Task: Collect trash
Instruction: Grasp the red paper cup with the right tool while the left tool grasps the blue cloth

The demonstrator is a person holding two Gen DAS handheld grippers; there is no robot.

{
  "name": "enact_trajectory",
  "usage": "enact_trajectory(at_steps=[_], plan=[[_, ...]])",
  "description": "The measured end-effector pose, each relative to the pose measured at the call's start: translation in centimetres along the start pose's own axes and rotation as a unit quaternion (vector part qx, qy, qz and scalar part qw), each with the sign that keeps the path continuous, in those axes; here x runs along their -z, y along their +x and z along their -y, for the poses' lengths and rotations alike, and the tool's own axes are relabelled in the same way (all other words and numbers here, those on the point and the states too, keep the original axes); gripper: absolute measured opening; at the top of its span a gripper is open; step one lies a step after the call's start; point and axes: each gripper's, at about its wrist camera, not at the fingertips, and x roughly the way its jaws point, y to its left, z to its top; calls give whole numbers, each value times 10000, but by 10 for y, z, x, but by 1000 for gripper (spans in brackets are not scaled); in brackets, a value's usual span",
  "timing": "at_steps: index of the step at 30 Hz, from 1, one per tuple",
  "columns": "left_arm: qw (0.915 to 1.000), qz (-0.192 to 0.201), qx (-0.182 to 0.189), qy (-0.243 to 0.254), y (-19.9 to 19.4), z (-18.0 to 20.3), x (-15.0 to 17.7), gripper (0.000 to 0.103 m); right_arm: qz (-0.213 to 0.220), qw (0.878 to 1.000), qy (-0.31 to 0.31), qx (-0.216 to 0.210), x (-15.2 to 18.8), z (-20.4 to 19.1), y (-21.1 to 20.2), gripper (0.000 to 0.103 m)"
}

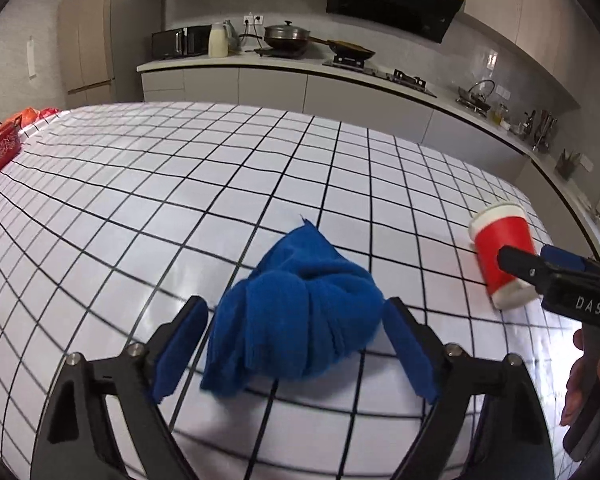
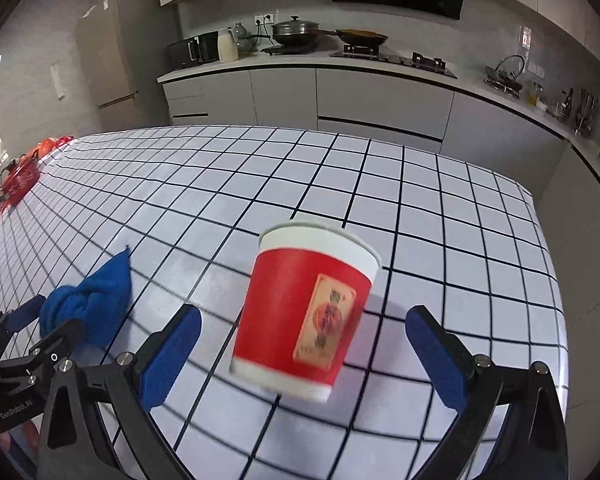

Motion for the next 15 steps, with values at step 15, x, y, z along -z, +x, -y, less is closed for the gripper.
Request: enact_trajectory(at_steps=[15], plan=[[9994,-228,191,-199,27,5,-13,52,-249,9993,219,-162,-2,-3,30,65]])
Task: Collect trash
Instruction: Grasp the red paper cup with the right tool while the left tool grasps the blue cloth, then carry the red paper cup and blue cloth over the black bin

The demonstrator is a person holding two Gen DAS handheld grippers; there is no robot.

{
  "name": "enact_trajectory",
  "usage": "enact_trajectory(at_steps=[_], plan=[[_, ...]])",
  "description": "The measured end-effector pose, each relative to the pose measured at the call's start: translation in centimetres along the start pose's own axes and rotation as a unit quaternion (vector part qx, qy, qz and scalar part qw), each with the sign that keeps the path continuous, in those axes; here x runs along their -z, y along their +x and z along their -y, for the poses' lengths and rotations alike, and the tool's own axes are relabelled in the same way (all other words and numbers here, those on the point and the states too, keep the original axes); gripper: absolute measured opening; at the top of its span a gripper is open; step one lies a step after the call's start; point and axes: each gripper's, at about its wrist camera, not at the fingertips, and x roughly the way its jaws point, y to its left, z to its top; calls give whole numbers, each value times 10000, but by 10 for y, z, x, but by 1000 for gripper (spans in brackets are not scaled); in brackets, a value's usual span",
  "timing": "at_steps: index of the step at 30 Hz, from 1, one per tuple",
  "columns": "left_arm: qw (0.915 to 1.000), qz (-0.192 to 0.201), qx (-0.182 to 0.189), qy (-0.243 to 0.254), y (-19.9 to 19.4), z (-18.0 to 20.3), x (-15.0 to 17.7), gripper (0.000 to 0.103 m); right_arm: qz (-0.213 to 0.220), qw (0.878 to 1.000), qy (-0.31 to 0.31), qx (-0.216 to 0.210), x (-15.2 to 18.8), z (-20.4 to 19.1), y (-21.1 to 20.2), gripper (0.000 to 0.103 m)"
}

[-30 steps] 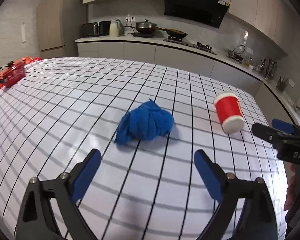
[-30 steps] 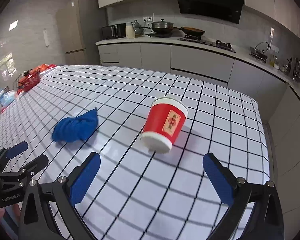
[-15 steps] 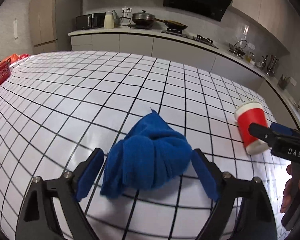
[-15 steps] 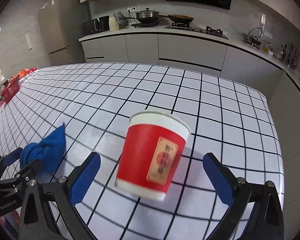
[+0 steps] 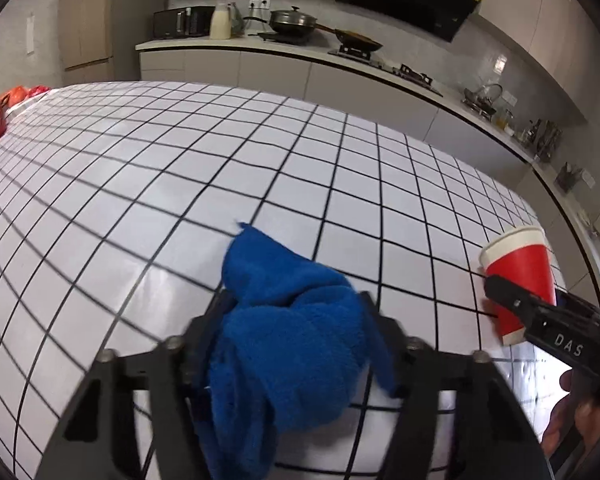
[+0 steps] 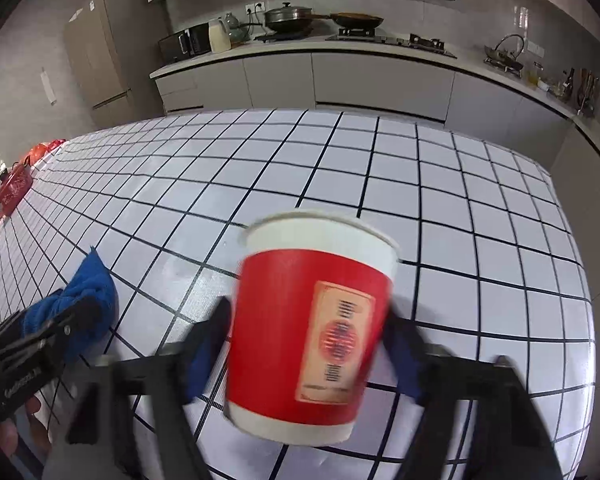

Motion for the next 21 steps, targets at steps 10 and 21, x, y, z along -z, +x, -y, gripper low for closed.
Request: enact_trajectory(at_steps=[10,21], plan=[[9993,228,196,220,-47,28,14,40,314,9992,-159,-188,10,7,-53,61],[9963,575,328,541,-122,84,57,40,588,9976,-303,-203,66,36,-144,61]])
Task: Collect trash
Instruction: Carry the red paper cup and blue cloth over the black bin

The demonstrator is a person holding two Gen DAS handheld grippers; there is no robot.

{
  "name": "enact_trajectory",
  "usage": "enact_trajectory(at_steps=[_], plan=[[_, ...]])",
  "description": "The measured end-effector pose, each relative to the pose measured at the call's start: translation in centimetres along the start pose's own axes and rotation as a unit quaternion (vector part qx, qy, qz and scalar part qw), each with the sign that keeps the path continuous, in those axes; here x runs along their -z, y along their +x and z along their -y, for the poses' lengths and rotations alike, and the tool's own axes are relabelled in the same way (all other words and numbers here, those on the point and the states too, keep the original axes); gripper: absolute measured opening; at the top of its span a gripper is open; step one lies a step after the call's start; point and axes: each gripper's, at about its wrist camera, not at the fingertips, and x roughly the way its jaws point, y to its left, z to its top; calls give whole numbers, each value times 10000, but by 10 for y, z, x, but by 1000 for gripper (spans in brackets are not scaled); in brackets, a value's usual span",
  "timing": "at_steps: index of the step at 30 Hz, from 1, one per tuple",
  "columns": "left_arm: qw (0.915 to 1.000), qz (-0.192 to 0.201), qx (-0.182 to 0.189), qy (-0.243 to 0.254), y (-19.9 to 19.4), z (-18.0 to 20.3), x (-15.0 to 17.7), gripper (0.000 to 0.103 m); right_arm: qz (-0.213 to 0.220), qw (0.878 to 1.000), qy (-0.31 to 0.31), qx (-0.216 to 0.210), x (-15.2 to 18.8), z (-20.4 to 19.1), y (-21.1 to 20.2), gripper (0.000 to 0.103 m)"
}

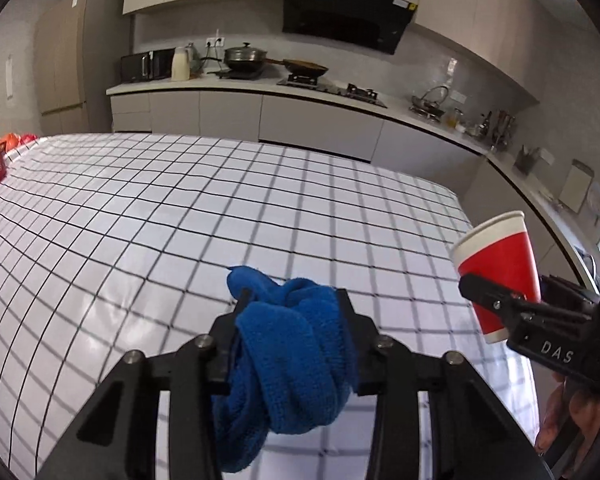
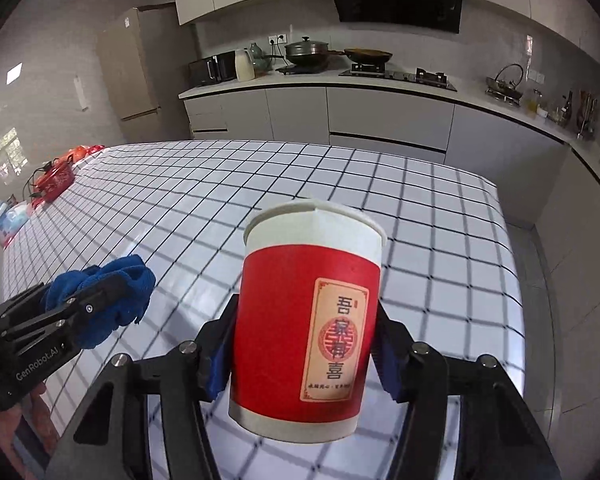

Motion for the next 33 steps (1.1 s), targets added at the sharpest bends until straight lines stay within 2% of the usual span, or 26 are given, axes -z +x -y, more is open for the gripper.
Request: enact_trajectory(at_steps=[7,16,23,33], plan=[[9998,3,98,148,-31,45,28,40,96,9999,-59,16,33,21,-59,61],[9987,35,316,404,-56,111,52,40,137,9997,51,203,79,71,-124,61],[9948,-6,677,756,-66,169,68,40,95,9988,295,376,117,124,-164,61],[9856,-225,1163,1206,-67,254,100,40,-12,9936,692,888,170,214,-210,61]])
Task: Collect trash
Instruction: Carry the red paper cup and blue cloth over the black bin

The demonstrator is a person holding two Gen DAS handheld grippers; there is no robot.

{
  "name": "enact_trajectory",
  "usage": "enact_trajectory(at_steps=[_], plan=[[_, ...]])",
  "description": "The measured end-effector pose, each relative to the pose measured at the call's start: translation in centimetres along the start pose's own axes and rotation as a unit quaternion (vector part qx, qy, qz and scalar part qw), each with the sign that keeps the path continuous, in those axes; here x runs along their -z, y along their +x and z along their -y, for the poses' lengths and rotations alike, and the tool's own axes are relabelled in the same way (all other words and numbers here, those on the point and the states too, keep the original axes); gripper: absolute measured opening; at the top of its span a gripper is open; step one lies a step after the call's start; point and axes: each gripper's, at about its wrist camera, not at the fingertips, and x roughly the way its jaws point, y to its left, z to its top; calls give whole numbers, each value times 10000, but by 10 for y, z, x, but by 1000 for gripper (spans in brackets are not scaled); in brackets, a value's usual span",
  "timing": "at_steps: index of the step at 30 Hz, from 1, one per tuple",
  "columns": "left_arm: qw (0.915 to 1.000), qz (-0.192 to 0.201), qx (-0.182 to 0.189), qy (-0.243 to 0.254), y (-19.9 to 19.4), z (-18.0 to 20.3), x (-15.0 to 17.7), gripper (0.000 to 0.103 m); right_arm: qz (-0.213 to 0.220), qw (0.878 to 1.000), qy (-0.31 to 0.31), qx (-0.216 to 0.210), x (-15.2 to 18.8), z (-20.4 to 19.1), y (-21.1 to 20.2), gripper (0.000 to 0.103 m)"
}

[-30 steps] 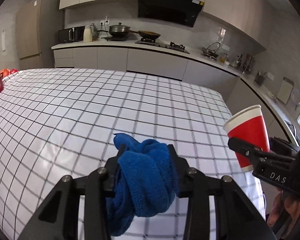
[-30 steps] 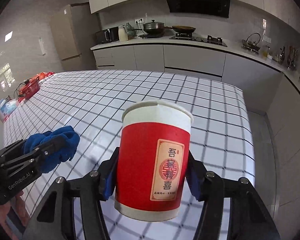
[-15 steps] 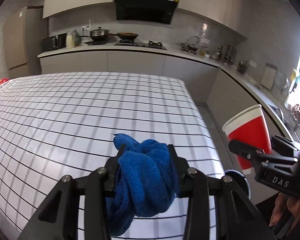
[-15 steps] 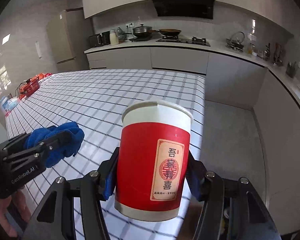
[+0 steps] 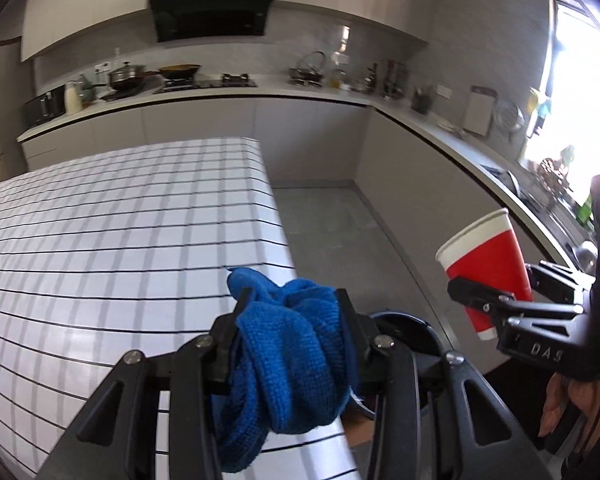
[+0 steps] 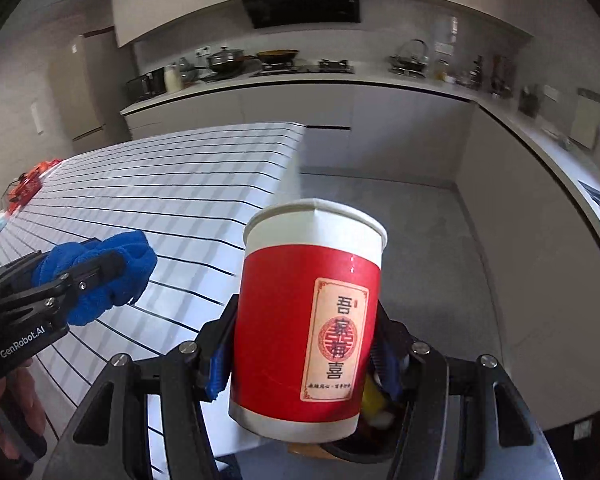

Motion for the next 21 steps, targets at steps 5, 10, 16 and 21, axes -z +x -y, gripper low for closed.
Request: enact_trajectory(at_steps=[5,10,16,21], plan=[[9995,-149,246,125,16,43,10,40,-55,9999,18,128,19,43,-11,61],[9979,-324,510,220,33,78,19,40,-205,9997,-73,96,40,76,-11,61],[9968,-553,521,256,63,109,35,40,-458,9988,-160,-17,64,116,3,61],[9954,-792,488,221,95,127,56,40,-804,9961,-299,-196,88,133,36,61]])
